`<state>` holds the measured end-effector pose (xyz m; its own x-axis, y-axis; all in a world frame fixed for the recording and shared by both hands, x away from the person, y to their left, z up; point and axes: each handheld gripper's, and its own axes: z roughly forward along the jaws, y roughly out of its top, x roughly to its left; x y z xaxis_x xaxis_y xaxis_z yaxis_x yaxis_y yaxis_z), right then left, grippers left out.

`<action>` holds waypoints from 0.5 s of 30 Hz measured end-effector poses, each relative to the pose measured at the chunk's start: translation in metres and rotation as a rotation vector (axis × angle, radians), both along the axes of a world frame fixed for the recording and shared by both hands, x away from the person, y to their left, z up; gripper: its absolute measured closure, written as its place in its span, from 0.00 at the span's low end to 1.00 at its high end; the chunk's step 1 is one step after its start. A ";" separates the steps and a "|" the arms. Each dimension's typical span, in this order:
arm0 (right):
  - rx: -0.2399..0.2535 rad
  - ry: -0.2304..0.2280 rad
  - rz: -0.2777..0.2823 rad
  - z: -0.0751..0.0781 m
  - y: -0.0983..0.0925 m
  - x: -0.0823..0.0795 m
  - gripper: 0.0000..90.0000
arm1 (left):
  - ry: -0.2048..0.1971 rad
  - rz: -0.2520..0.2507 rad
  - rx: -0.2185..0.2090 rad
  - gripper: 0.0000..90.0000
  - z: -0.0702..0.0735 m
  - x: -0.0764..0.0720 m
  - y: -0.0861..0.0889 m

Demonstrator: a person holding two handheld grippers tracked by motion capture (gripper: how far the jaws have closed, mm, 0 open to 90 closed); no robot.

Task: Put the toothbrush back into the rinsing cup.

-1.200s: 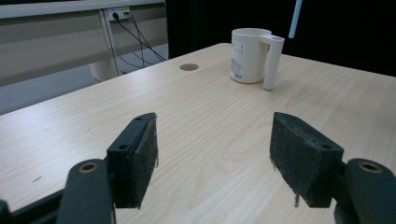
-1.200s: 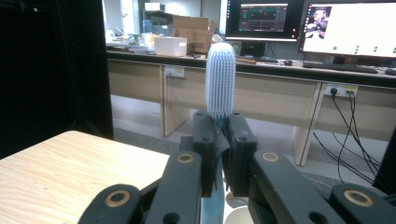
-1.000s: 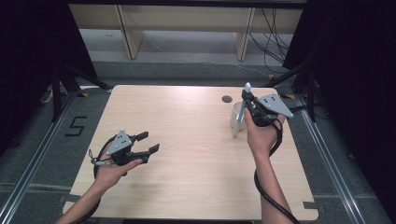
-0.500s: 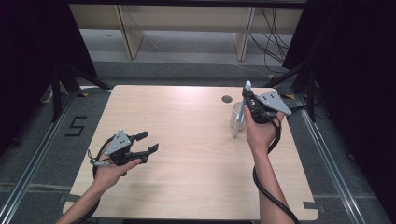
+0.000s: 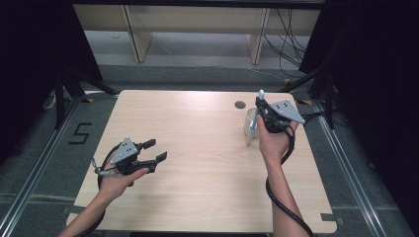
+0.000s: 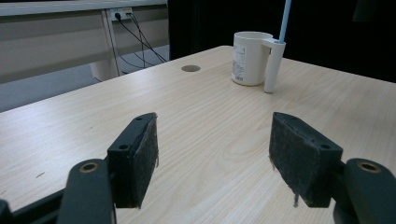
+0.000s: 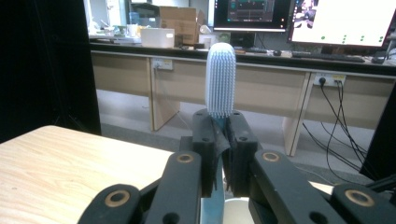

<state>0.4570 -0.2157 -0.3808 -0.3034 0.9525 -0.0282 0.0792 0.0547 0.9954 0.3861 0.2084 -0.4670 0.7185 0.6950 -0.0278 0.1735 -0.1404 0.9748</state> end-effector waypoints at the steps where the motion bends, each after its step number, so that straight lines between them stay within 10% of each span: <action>1: 0.006 0.008 0.001 -0.002 0.000 0.000 0.94 | 0.001 0.000 -0.001 0.36 0.000 0.000 0.000; 15: -0.011 0.071 -0.006 -0.032 0.000 0.004 0.94 | 0.015 0.005 0.004 0.36 -0.005 -0.001 0.002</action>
<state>0.4613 -0.2153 -0.4129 -0.2993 0.9540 -0.0169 0.1502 0.0645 0.9865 0.3851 0.2105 -0.4718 0.7142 0.6990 -0.0356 0.1887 -0.1433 0.9715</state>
